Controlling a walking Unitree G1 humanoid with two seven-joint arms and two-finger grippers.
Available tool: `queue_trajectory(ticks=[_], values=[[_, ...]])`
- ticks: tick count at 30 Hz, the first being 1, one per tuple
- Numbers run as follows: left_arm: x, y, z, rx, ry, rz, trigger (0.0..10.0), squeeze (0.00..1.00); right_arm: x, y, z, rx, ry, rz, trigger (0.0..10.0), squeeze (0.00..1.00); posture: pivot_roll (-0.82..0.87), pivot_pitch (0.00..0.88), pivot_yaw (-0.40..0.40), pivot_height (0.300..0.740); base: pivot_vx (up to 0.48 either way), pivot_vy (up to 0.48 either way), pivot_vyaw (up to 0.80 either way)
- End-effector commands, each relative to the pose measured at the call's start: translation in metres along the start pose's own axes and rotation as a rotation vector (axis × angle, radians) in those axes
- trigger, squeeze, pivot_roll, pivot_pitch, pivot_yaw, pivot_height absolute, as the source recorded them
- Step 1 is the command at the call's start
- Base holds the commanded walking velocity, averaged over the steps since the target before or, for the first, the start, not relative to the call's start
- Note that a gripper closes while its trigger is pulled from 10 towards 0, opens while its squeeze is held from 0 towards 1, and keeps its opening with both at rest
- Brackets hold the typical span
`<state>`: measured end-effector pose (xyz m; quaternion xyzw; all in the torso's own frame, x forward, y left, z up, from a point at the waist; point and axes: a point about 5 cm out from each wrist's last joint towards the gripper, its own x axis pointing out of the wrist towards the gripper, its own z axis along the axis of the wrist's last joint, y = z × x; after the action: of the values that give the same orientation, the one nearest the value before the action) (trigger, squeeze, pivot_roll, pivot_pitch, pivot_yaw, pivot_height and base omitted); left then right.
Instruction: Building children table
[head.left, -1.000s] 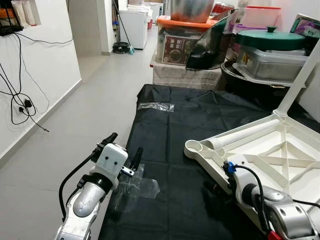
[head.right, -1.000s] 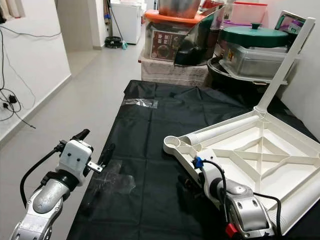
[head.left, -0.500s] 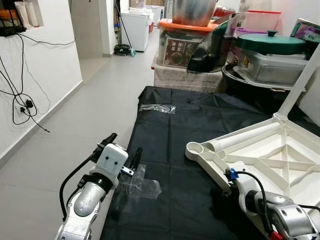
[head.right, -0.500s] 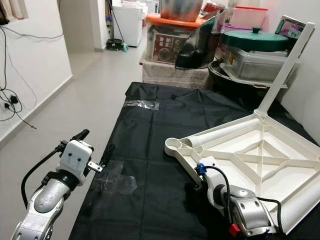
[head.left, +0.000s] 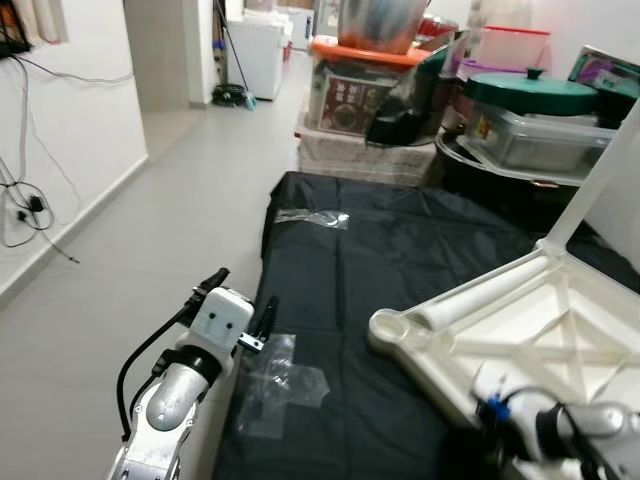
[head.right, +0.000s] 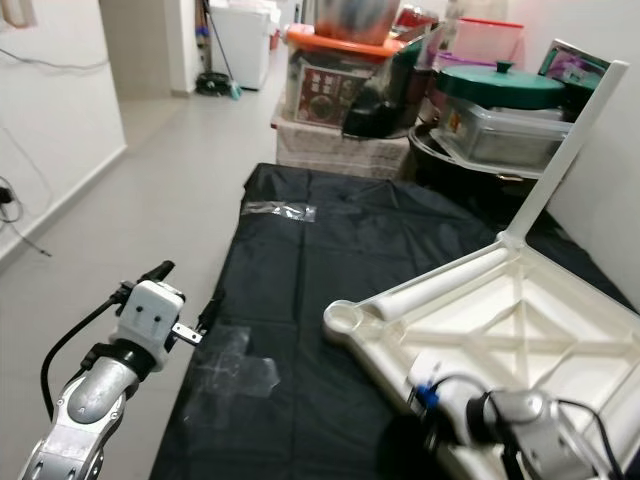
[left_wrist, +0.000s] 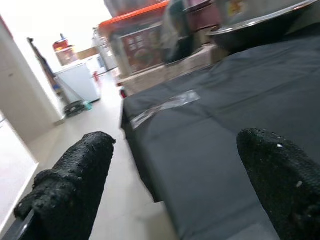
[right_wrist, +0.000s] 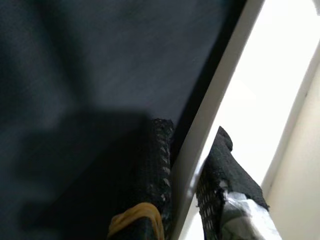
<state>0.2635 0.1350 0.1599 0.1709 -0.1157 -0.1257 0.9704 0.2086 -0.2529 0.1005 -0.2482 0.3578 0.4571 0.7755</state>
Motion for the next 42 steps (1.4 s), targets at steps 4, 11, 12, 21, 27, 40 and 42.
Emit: queue_trajectory(ticks=[4, 11, 12, 21, 27, 40, 42], values=[[0.0, -0.006, 0.0, 0.007, -0.005, -0.018, 10.0, 0.0, 0.02, 0.021, 0.0, -0.086, 0.011, 0.162, 0.0, 0.0, 0.03, 0.0, -0.094, 0.74, 0.0, 0.0, 0.0], [0.001, -0.006, 0.0, 0.009, -0.006, -0.019, 10.0, 0.0, 0.015, 0.028, 0.002, -0.169, -0.015, 0.238, 0.0, 0.0, 0.03, 0.0, -0.093, 0.74, 0.0, 0.0, 0.0], [0.001, -0.006, -0.001, 0.01, -0.006, -0.019, 10.0, 0.0, 0.015, 0.029, -0.001, -0.195, 0.002, 0.25, 0.0, 0.0, 0.03, 0.0, -0.094, 0.74, 0.0, 0.0, 0.0], [0.002, -0.006, -0.001, 0.012, -0.007, -0.02, 10.0, 0.0, 0.001, 0.033, -0.025, -0.387, 0.146, 0.364, 0.0, 0.0, 0.03, 0.0, -0.093, 0.74, 0.0, 0.0, 0.0], [0.002, -0.006, -0.002, 0.013, -0.008, -0.02, 10.0, 0.0, -0.007, 0.018, -0.039, -0.51, 0.271, 0.356, 0.0, 0.0, 0.03, 0.0, -0.093, 0.74, 0.0, 0.0, 0.0], [0.002, -0.007, -0.003, 0.017, -0.006, -0.022, 10.0, 0.0, -0.014, -0.019, -0.061, -0.683, 0.466, 0.235, 0.0, 0.0, 0.05, 0.0, -0.099, 0.74, 0.0, 0.0, 0.0], [0.001, -0.006, -0.003, 0.019, -0.004, -0.02, 10.0, 0.0, -0.016, -0.03, -0.065, -0.717, 0.512, 0.175, 0.0, 0.0, 0.05, 0.0, -0.1, 0.74, 0.0, 0.0, 0.0]])
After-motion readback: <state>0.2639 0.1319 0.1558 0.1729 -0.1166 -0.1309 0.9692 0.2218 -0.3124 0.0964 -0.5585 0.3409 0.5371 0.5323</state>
